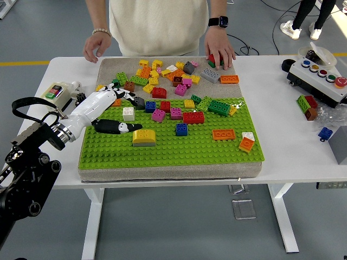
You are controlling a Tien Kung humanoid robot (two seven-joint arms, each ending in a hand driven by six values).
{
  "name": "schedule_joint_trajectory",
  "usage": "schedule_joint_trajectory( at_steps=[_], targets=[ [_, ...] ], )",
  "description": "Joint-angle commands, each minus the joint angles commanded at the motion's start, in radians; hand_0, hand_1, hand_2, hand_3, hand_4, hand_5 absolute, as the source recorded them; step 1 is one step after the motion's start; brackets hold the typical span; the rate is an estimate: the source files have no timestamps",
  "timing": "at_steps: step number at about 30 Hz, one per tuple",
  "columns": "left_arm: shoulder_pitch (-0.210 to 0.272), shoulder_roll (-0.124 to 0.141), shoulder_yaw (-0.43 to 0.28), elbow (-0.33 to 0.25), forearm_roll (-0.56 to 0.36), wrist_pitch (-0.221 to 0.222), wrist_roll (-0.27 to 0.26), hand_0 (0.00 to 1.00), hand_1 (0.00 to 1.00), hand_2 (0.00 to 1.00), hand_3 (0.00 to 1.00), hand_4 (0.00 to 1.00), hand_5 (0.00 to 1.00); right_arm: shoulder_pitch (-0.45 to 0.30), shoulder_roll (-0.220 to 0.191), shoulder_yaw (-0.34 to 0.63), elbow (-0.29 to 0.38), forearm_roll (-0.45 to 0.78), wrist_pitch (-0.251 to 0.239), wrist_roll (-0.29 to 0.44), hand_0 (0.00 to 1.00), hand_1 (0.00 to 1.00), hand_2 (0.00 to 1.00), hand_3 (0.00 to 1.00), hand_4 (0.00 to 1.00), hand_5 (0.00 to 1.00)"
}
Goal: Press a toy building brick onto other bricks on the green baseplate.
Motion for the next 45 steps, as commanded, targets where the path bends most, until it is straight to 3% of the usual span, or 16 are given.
schedule_joint_trajectory(
  at_steps=[18,45],
  targets=[
    [-0.013,0.023,-0.058,-0.004,-0.002,-0.001,0.002,0.906,0.808,0.79,0.816,0.998,0.593,0.004,-0.003,0.002,0.0,-0.009,0.011,-0.014,0.738,0.656,0.707,0.591,0.917,0.509],
    [-0.007,0.032,-0.113,0.038,0.0,-0.01,0.009,0.88,0.788,0.778,0.804,0.998,0.537,0.004,0.001,-0.008,0.0,-0.01,0.004,-0.029,0.738,0.655,0.705,0.59,0.914,0.503]
  ],
)
